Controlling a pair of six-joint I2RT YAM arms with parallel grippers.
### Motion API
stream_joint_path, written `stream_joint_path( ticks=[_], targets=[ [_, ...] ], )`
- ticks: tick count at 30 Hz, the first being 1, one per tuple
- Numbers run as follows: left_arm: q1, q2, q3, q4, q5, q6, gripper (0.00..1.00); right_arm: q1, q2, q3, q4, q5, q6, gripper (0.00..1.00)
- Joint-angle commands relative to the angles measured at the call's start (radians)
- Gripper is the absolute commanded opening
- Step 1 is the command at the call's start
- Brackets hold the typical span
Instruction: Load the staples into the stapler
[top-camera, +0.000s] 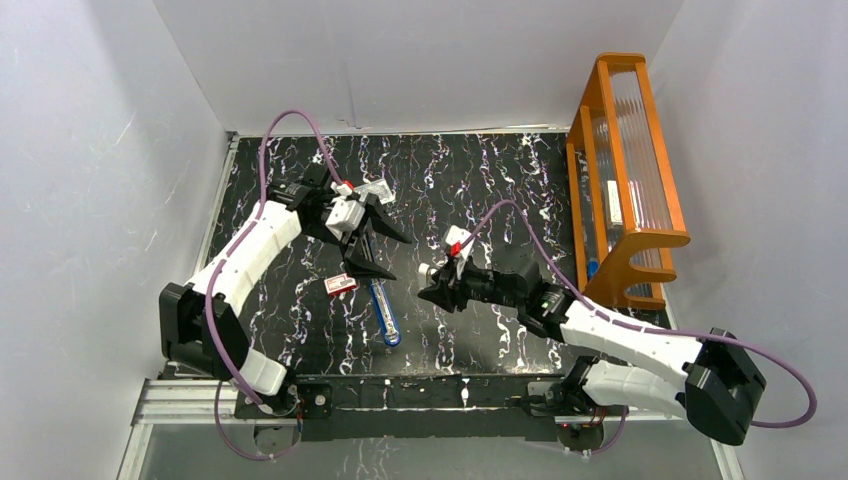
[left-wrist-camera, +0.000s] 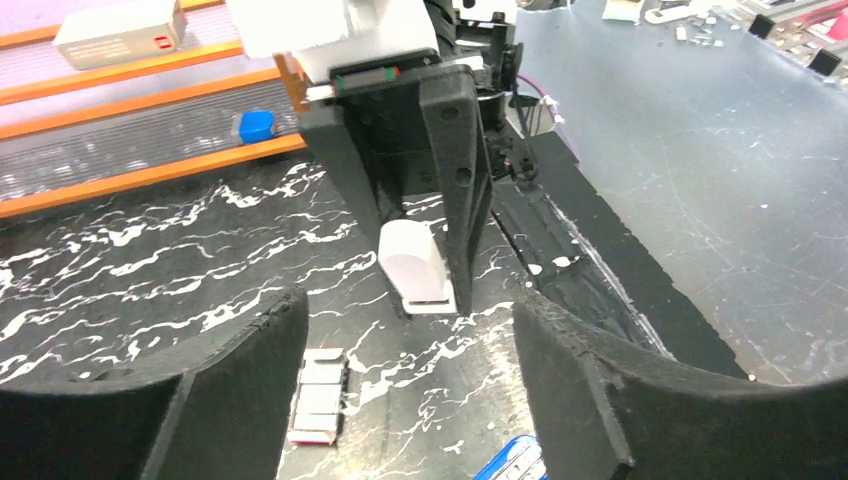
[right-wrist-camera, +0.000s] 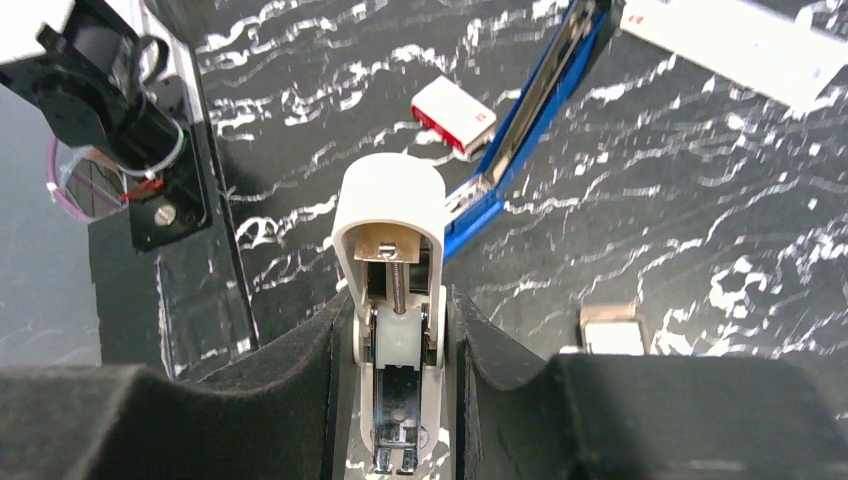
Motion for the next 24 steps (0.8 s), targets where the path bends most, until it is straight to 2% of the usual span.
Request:
stream_joint_path(
  ticks=[1,2,6,8,12,17,20,24],
  targets=[
    [0.021,-0.016,0.060,-0.026,-0.030,-0.006,0.82,0.022,-0.024,-0.022,-0.059,0.048,0.030,0.15],
    [0.022,-0.023,0.065,-0.002,-0.053,-0.038,0.87,0.026,-0.021,-0.021,-0.073,0.061,0.037,0.15],
    [0.041,-0.082,0.022,0.212,-0.142,-0.277,0.91,0.036,0.044,0.048,-0.183,0.188,0.137,0.15],
    [0.042,-0.143,-0.067,0.414,-0.189,-0.435,0.91,0.044,0.115,0.109,-0.285,0.257,0.213,0.15],
    [0.044,-0.290,-0.256,0.766,-0.346,-0.770,0.91,0.120,0.251,0.203,-0.364,0.413,0.317,0.12],
    [0.045,-0.473,-0.425,1.046,-0.612,-1.163,0.92,0.153,0.388,0.322,-0.438,0.520,0.480,0.12],
    [0.044,-0.569,-0.495,1.122,-0.807,-1.405,0.92,0.159,0.484,0.401,-0.492,0.567,0.538,0.12],
    [0.043,-0.680,-0.539,1.066,-1.126,-1.601,0.86,0.172,0.614,0.527,-0.592,0.649,0.573,0.11]
  ],
)
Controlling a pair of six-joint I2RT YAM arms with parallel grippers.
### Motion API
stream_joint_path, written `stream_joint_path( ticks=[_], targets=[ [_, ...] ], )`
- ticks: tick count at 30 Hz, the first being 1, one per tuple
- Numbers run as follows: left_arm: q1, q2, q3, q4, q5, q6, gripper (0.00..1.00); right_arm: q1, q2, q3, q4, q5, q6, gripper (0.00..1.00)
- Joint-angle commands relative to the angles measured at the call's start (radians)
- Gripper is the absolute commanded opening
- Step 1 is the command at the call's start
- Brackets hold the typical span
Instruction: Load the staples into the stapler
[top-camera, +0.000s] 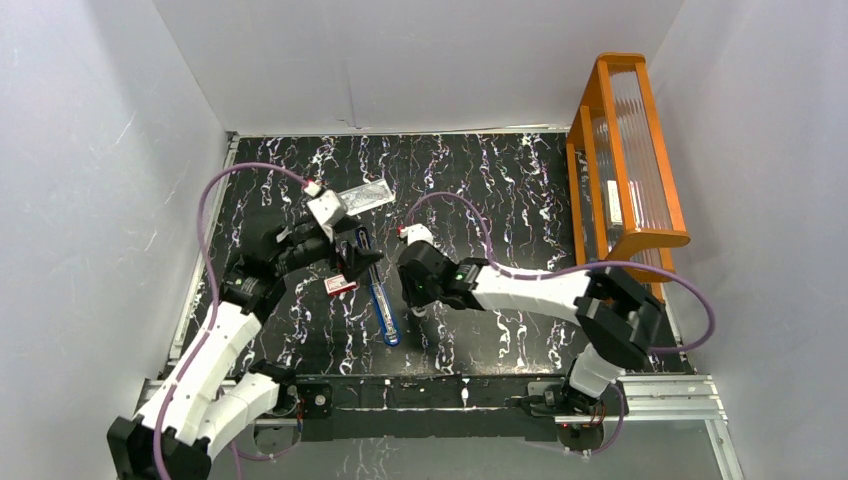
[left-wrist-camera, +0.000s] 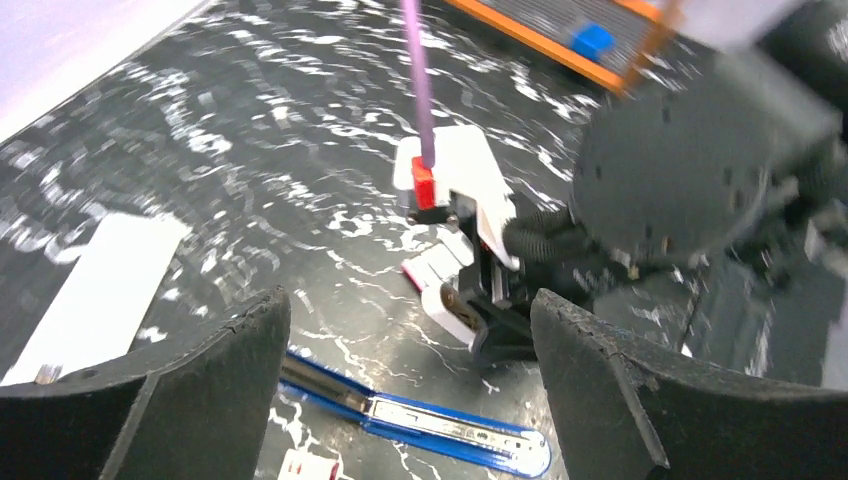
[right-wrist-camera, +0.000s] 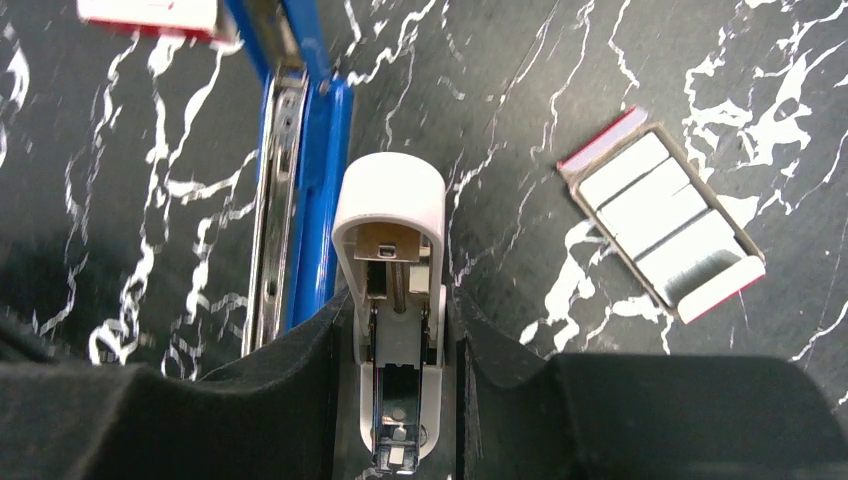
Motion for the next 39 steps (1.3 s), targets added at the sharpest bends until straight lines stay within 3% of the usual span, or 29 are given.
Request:
stream_joint_path(
  ticks=[1,7,10,22,31,39],
  targets=[
    [0.005,-0.110,-0.031,0.028,-0.463,-0.375,0.85,0.017,0.102,0.142,-0.106,0.147,0.094,0.11],
    [0.004,-0.096,0.076,-0.297,-0.843,-0.590,0.92,0.039,0.222,0.240,-0.130,0.220,0.095,0.11],
    [0.006,-0.086,0.091,-0.329,-0.806,-0.553,0.94,0.050,0.264,0.267,-0.124,0.243,0.081,0.12],
    [0.006,-0.140,0.011,-0.260,-0.897,-0.572,0.97,0.064,0.306,0.231,-0.021,0.219,0.035,0.23],
    [0.006,-0.106,0.021,-0.266,-0.883,-0.575,0.97,0.064,0.306,0.217,-0.025,0.207,0.052,0.36],
    [0.005,-0.099,0.020,-0.266,-0.877,-0.573,0.97,0.063,0.307,0.247,-0.051,0.213,0.040,0.39]
  ],
)
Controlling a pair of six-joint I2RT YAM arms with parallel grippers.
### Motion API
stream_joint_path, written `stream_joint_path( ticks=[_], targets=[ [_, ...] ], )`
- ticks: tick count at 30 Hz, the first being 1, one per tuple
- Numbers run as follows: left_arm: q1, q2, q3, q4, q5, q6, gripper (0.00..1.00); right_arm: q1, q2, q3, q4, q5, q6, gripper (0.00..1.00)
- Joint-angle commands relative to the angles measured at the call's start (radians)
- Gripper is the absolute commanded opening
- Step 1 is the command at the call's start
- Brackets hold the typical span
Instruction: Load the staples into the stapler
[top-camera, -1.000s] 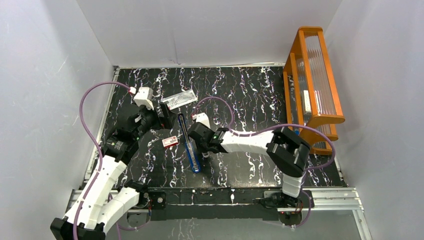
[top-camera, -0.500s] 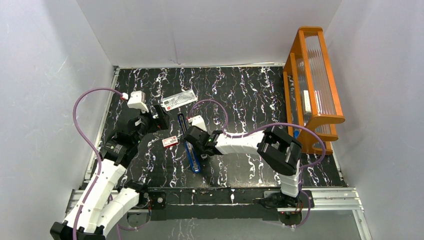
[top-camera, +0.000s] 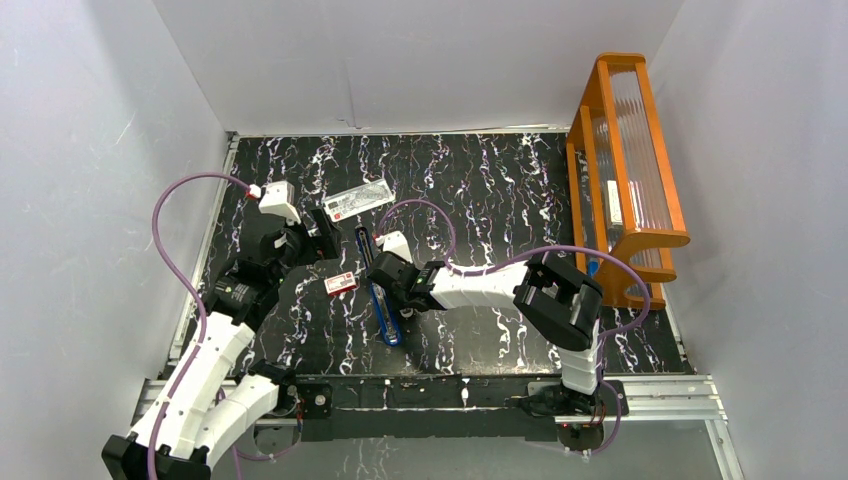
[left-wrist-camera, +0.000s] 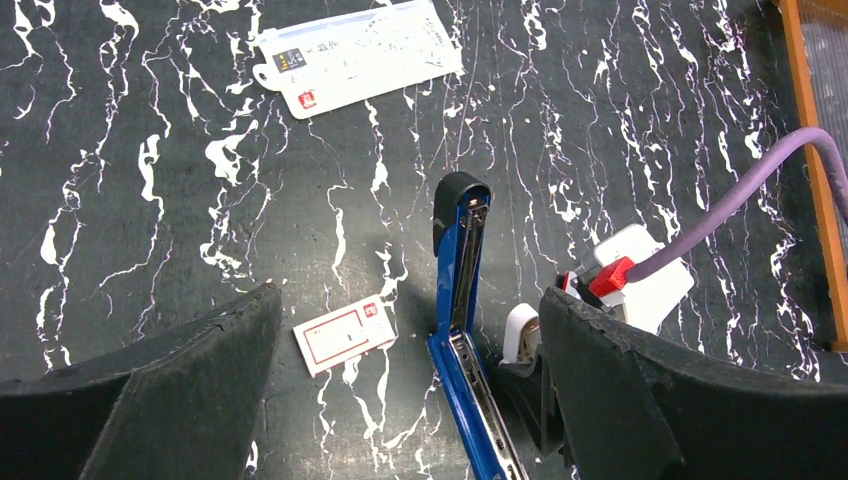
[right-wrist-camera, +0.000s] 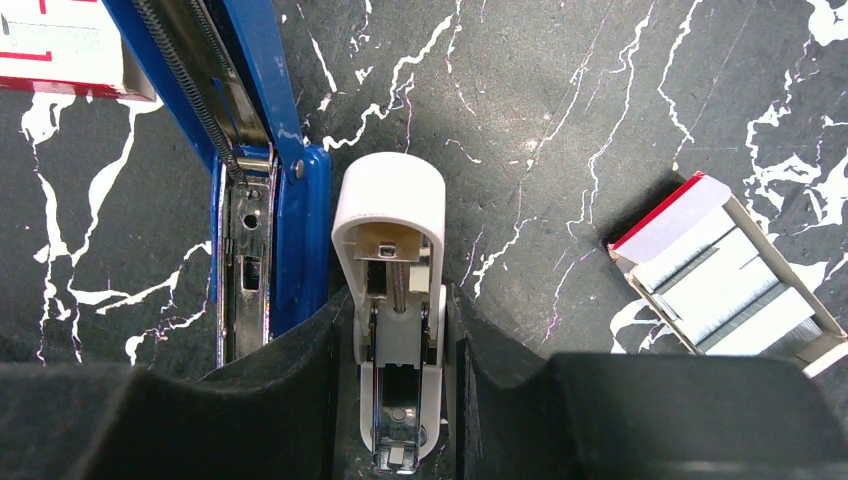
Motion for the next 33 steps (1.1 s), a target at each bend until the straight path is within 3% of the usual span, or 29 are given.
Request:
stream_joint_path(
  ticks=[1,5,11,20,30,33],
  targets=[
    [0.001,0.002,0.008,0.010,-0.008,-0.005,0.97,0.003,-0.004,0.026,0.003,0.022,-0.007,0.39],
    [0.002,0.008,0.010,0.013,-0.007,-0.001,0.97,0.003,0.015,0.023,-0.006,0.022,-0.008,0.41],
    [0.002,0.017,0.010,0.015,-0.007,0.007,0.97,0.003,0.015,0.025,-0.007,0.028,-0.011,0.57],
    [0.001,0.017,0.016,0.015,-0.002,0.010,0.97,0.001,-0.043,0.067,-0.050,0.065,-0.013,0.64],
    [0.001,0.035,0.032,-0.073,0.024,0.008,0.97,-0.001,-0.207,0.066,-0.130,0.104,-0.017,0.67],
    [0.001,0.005,0.012,-0.081,0.073,0.041,0.97,-0.002,-0.277,0.010,-0.133,0.147,-0.026,0.61]
  ],
)
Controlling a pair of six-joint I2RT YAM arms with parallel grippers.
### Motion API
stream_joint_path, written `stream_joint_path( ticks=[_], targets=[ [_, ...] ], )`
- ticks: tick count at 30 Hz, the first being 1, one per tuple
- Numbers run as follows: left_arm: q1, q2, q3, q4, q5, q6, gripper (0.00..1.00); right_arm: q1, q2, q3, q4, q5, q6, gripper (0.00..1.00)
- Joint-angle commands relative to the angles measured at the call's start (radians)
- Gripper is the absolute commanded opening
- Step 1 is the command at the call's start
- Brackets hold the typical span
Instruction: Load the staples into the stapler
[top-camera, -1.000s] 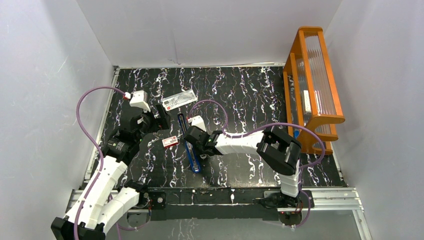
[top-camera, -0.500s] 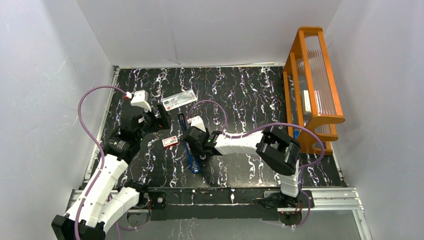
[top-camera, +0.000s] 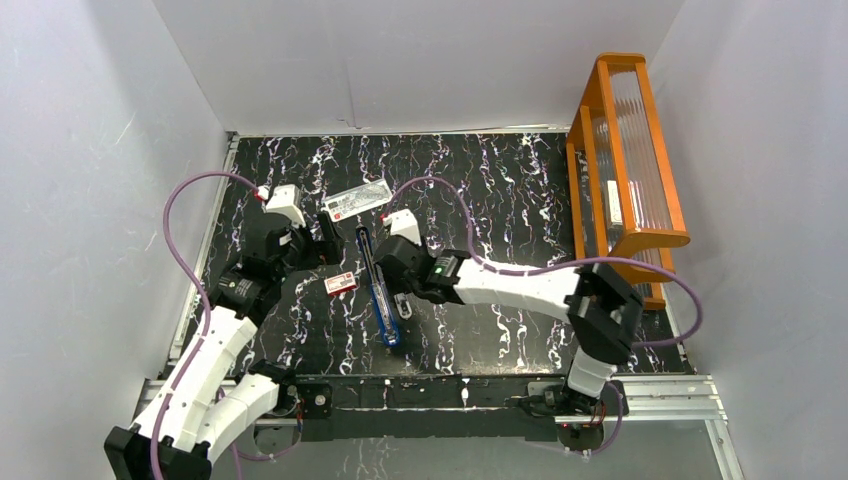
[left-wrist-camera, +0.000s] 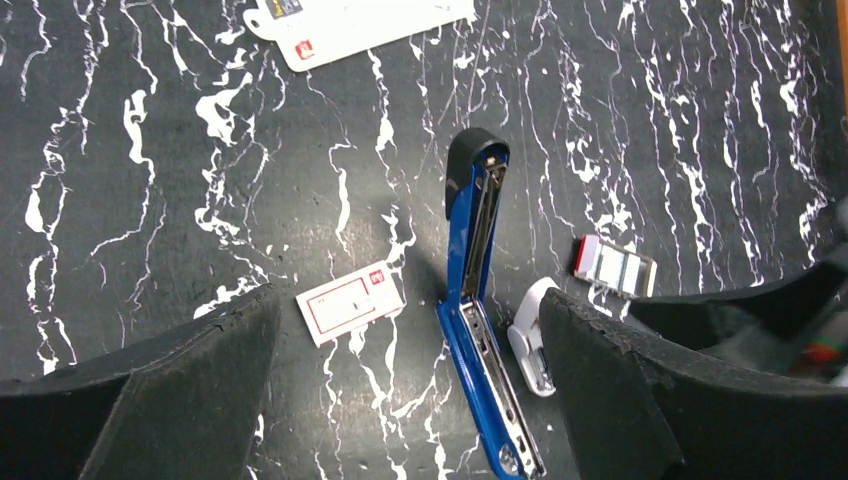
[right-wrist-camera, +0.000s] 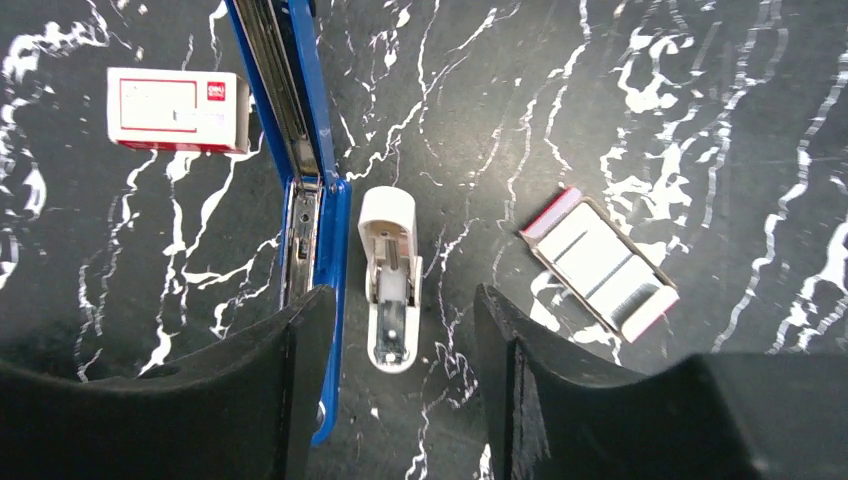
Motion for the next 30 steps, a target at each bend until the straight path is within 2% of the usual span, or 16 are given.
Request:
stream_joint_path(
  ticks=[1,4,8,12,15,21,30],
  targets=[
    [0.001,-0.046,-0.002,-0.031,0.063,0.043,0.97,-0.012,-0.138,-0.050,-0.029,0.086,0.006,0.59],
    [0.002,-0.087,-0.038,-0.026,0.068,0.038,0.98,-0.069,-0.179,-0.087,-0.078,0.019,0.080,0.59],
    [0.001,-0.087,-0.037,-0.072,0.067,-0.076,0.97,-0.117,-0.193,-0.092,-0.156,0.014,0.190,0.60],
    [0.002,-0.074,-0.055,-0.059,0.162,-0.167,0.97,-0.144,-0.161,-0.077,-0.157,0.010,0.276,0.60],
    [0.002,-0.076,-0.094,0.005,0.231,-0.218,0.95,-0.147,-0.082,-0.011,-0.229,0.058,0.359,0.55],
    [0.001,-0.051,-0.112,0.036,0.266,-0.186,0.93,-0.148,0.103,0.155,-0.474,0.117,0.531,0.42],
    [0.002,-0.025,-0.135,0.063,0.261,-0.151,0.93,-0.151,0.124,0.178,-0.521,0.164,0.599,0.40]
  ],
)
